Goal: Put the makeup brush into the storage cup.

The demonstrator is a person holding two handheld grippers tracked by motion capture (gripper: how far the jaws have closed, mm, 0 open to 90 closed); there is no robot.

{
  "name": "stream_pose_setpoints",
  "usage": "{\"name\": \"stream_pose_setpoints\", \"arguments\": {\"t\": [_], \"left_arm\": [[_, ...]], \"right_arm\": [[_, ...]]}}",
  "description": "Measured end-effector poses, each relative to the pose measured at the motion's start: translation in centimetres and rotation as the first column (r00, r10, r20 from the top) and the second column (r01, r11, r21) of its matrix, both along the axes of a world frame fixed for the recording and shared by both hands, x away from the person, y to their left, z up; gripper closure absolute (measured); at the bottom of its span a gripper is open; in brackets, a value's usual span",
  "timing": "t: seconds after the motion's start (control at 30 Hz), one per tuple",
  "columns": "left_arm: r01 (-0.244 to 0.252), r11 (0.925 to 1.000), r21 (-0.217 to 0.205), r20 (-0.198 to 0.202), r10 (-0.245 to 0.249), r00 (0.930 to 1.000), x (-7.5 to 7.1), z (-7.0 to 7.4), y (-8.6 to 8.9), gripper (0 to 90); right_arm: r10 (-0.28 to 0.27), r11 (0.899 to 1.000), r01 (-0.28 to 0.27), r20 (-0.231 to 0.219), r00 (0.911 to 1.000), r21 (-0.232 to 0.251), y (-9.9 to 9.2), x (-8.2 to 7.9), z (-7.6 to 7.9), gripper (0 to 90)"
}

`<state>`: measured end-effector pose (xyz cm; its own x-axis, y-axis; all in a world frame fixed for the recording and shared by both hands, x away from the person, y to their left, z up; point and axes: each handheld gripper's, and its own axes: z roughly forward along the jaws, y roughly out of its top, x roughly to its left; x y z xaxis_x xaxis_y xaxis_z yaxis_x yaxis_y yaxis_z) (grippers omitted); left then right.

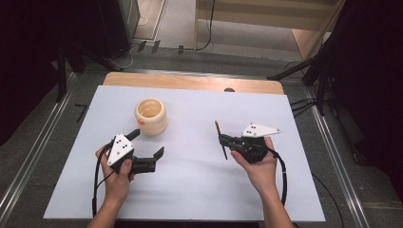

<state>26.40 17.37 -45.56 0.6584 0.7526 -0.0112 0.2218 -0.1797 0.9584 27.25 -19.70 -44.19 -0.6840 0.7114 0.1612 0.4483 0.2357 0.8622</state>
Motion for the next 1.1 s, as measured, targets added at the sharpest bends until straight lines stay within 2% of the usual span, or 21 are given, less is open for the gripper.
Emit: {"name": "stream_pose_setpoints", "arguments": {"t": [0.07,0.17,0.23,0.3,0.4,0.43,0.5,0.53,0.57,0.8,1.1], "left_arm": [[0.021,0.9997,0.012,-0.006,-0.021,0.9998,0.0,0.0,-0.6,0.2],[0.037,0.9993,0.009,-0.021,-0.037,0.9991,-0.3,-0.1,-1.6,0.0],[0.057,0.9983,-0.009,-0.037,-0.057,0.9977,-0.4,-0.2,-2.1,0.0],[0.090,0.9955,-0.030,-0.050,-0.092,0.9945,-0.6,-0.2,-2.4,0.0],[0.134,0.9895,-0.053,-0.049,-0.137,0.9894,-1.0,-0.1,-2.9,0.6],[0.144,0.9878,-0.061,-0.049,-0.147,0.9880,-1.1,0.0,-3.1,3.5],[0.159,0.9855,-0.060,-0.050,-0.162,0.9856,-1.4,0.0,-3.7,6.0],[0.164,0.9846,-0.059,-0.052,-0.168,0.9845,-1.4,0.0,-3.9,6.0],[0.173,0.9832,-0.059,-0.057,-0.176,0.9827,-1.5,0.0,-4.2,11.3],[0.187,0.9810,-0.053,-0.074,-0.190,0.9790,-1.8,-0.4,-5.5,18.8],[0.228,0.9725,-0.047,-0.080,-0.231,0.9696,-2.5,-0.6,-7.3,33.9]], "right_arm": [[0.001,0.999,-0.001,0.008,1.0000,0.037,0.0,-0.2,-0.1,84.8],[0.001,0.998,-0.003,0.017,0.9998,0.064,0.1,-0.5,-0.1,84.8],[-0.004,0.996,0.002,0.022,0.9998,0.090,0.4,-0.8,-0.1,84.7],[-0.008,0.995,0.005,0.031,0.9995,0.096,0.6,-0.9,-0.1,84.8],[-0.012,0.993,0.008,0.035,0.9993,0.120,0.8,-1.1,-0.1,84.8],[-0.018,0.989,0.012,0.036,0.9992,0.150,0.9,-1.2,-0.1,84.8],[-0.019,0.986,0.012,0.039,0.9991,0.169,1.1,-1.3,0.0,84.8],[-0.019,0.986,0.012,0.039,0.9991,0.169,1.1,-1.3,0.0,84.8],[-0.017,0.985,0.009,0.046,0.9988,0.171,1.4,-1.4,0.0,84.8],[-0.001,0.979,-0.011,0.059,0.9983,0.203,2.0,-1.8,0.3,84.8],[0.027,0.971,-0.047,0.085,0.9960,0.236,3.4,-2.6,0.7,84.7]]}}
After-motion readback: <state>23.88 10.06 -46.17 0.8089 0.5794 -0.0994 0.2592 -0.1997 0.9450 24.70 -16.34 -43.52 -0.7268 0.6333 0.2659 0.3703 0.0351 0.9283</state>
